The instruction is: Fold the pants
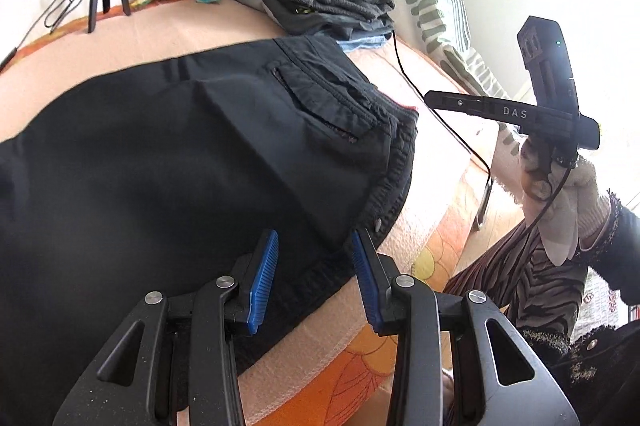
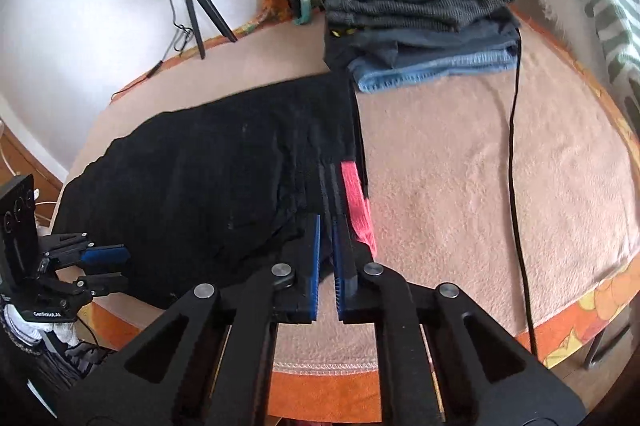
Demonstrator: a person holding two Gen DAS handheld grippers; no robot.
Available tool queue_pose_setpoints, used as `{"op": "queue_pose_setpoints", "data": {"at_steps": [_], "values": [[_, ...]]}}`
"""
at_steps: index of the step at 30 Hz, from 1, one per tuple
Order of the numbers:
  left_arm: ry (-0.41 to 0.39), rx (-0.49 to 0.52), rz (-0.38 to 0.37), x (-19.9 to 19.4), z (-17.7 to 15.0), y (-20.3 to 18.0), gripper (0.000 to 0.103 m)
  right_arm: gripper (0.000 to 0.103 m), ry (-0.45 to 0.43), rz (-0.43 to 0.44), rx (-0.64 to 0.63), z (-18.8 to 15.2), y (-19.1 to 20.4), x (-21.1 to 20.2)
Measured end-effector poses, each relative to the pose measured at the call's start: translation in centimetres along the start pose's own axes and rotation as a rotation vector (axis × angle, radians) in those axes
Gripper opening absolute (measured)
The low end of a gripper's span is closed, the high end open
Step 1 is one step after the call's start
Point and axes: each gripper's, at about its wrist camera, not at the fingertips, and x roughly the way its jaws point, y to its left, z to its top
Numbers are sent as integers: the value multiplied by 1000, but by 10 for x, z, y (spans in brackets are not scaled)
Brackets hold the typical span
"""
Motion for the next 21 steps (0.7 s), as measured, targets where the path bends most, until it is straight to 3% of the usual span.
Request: {"op": "queue_pose_setpoints", "data": {"at_steps": [1, 3, 5, 11, 16, 21], "values": [[-19, 0, 19, -4, 2, 2, 36, 15, -7, 12, -25, 8, 5, -3], [-53, -18, 48, -11, 5, 9, 36, 43, -13, 72, -63, 25, 15, -4], [-83, -42, 81, -20, 5, 19, 36, 50, -33, 122, -92, 44, 28, -2], [-87, -183, 111, -24, -2, 60, 36, 56, 21, 312, -153, 105, 73, 39], [-42, -265, 72, -20, -18, 83, 36, 56, 166, 413, -248, 141, 126, 99], [-43, -308, 14, -22, -29, 90, 36, 56, 288, 434, -307, 153, 169, 173]]}}
